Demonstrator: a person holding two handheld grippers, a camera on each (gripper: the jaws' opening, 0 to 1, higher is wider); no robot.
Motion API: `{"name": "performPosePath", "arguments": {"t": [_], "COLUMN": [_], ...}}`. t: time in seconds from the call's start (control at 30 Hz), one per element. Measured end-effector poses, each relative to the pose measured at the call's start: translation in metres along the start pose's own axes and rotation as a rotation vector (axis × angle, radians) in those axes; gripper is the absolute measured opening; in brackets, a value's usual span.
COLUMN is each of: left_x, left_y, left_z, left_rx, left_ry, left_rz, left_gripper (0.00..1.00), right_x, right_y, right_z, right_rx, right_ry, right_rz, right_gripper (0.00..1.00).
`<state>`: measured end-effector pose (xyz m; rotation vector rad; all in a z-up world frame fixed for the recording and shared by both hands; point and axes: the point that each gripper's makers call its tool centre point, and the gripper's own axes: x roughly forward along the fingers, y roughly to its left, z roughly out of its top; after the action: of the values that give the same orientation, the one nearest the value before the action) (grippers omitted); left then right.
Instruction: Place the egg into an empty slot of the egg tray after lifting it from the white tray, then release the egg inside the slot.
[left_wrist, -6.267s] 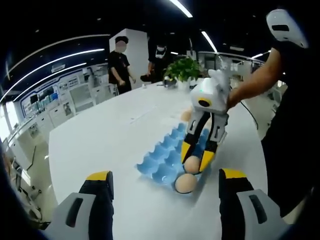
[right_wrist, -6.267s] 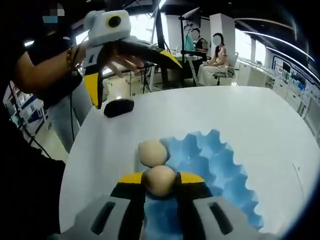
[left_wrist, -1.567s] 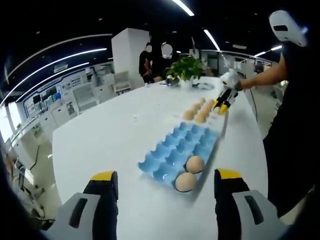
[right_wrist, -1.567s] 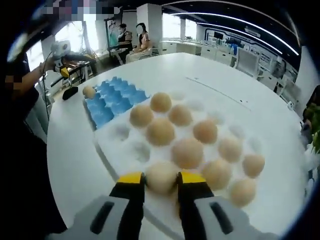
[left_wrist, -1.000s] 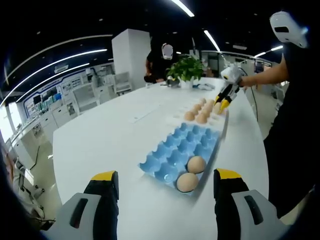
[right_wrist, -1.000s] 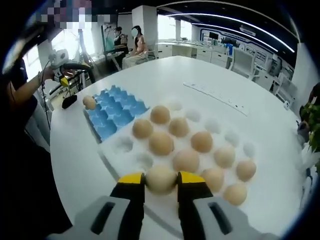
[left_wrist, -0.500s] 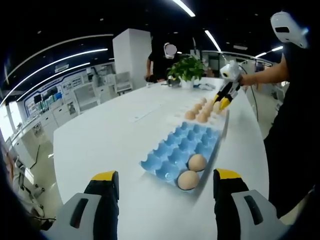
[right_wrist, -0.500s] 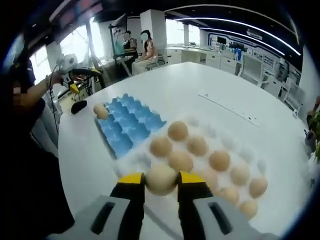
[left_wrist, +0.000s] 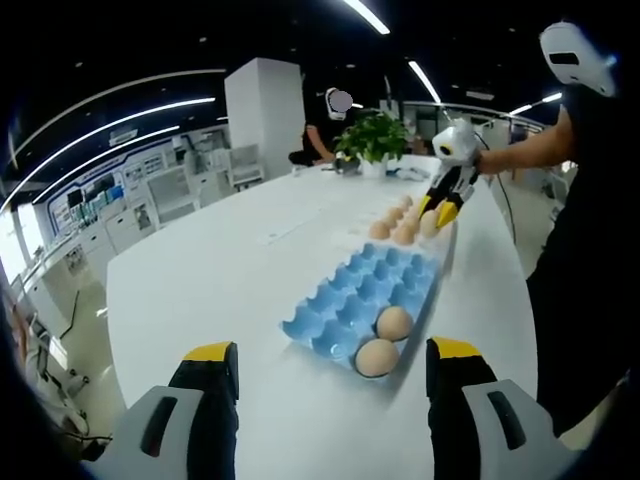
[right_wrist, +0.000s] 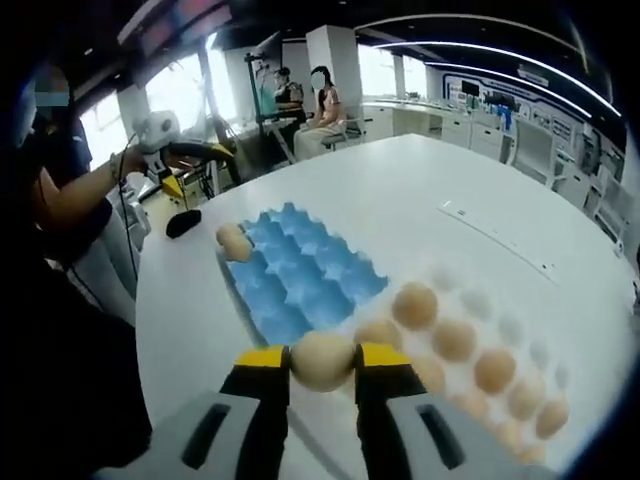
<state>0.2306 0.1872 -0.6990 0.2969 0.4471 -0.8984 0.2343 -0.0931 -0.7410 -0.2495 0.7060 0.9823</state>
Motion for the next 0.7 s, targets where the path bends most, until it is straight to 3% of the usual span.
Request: {"name": "performPosePath", "arguments": {"t": [0.7], "left_x": [0.001], "left_y": [0.003], "left_z": [-0.005], "left_rx": [0.004], "left_ry": [0.013], "left_rz": [-0.02], "left_gripper": [0.77], "right_x": [0.062], "right_y": [0.06], "right_z": [0.036], "right_rx": [-0.077], "right_ry": [-0.016], "right_rz": [0.17], "right_gripper": [0.25]}}
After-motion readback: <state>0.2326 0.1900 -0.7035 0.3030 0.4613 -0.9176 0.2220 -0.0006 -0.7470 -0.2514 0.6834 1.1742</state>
